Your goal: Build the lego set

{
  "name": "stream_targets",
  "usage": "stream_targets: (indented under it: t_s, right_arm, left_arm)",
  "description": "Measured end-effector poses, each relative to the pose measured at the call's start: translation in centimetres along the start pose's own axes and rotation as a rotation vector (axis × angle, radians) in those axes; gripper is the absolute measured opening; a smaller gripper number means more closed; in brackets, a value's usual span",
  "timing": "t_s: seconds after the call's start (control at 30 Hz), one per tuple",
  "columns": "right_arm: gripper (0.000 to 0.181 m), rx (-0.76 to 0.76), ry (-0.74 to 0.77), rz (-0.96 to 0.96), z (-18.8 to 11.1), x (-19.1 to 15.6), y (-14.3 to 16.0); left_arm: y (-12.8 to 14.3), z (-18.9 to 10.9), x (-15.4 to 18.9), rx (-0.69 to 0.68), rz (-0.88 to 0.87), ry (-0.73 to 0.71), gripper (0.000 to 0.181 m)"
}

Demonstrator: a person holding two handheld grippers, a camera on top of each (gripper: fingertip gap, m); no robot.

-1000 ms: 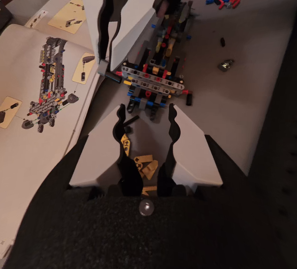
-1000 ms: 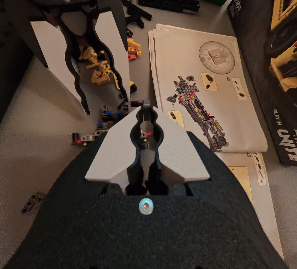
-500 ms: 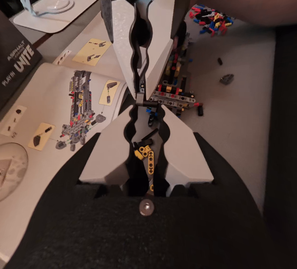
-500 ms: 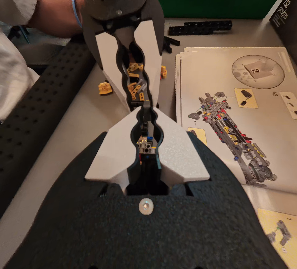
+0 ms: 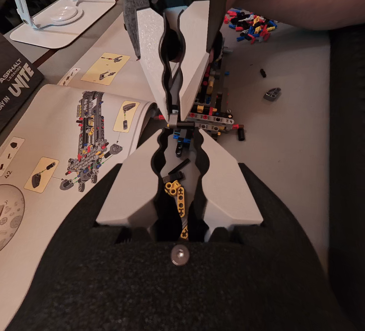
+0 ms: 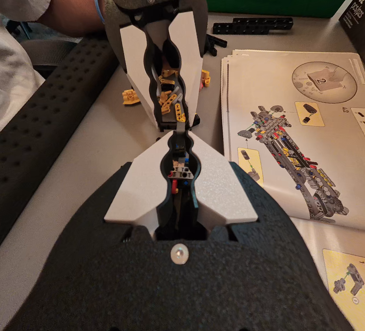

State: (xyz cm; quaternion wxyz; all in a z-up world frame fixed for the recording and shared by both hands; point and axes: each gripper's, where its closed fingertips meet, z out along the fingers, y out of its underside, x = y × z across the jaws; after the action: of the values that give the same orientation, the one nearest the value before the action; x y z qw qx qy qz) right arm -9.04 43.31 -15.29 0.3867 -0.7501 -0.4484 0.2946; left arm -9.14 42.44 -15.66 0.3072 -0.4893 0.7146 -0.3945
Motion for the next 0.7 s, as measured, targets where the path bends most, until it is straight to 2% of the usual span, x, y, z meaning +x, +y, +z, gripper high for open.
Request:
stream_targets:
  t_s: [0.13,0.17,0.2,0.23,0.43,0.57,0.7]
  right_arm:
    - [0.006,-0.022,0.002,-0.018,0.1,-0.2,0.2]
    - [0.007,-0.03,0.013,-0.017,0.1,-0.1,0.3]
    - [0.007,-0.03,0.024,-0.016,0.0,0.0,0.3]
    - [0.007,-0.028,0.025,-0.018,-0.1,0.1,0.3]
    - [0.007,-0.029,0.046,-0.024,-0.3,0.3,0.5]
    - [0.006,-0.012,0.076,-0.047,-0.3,0.7,0.2]
    - [0.007,0.029,0.106,-0.051,-0.1,1.3,-0.3]
  left_arm:
    - [0.2,0.1,0.2,-0.012,0.051,-0.019,0.023]
    - [0.2,0.1,0.3,-0.015,0.063,-0.025,0.018]
    - [0.3,0.1,0.5,-0.019,0.075,-0.016,0.004]
    - [0.3,0.1,0.8,-0.014,0.081,-0.014,0.0]
    - [0.4,0.2,0.1,-0.027,0.054,-0.06,0.004]
    - [0.5,-0.2,-1.3,-0.014,-0.053,-0.092,0.008]
    - [-0.1,-0.5,-1.5,0.034,-0.132,-0.065,0.017]
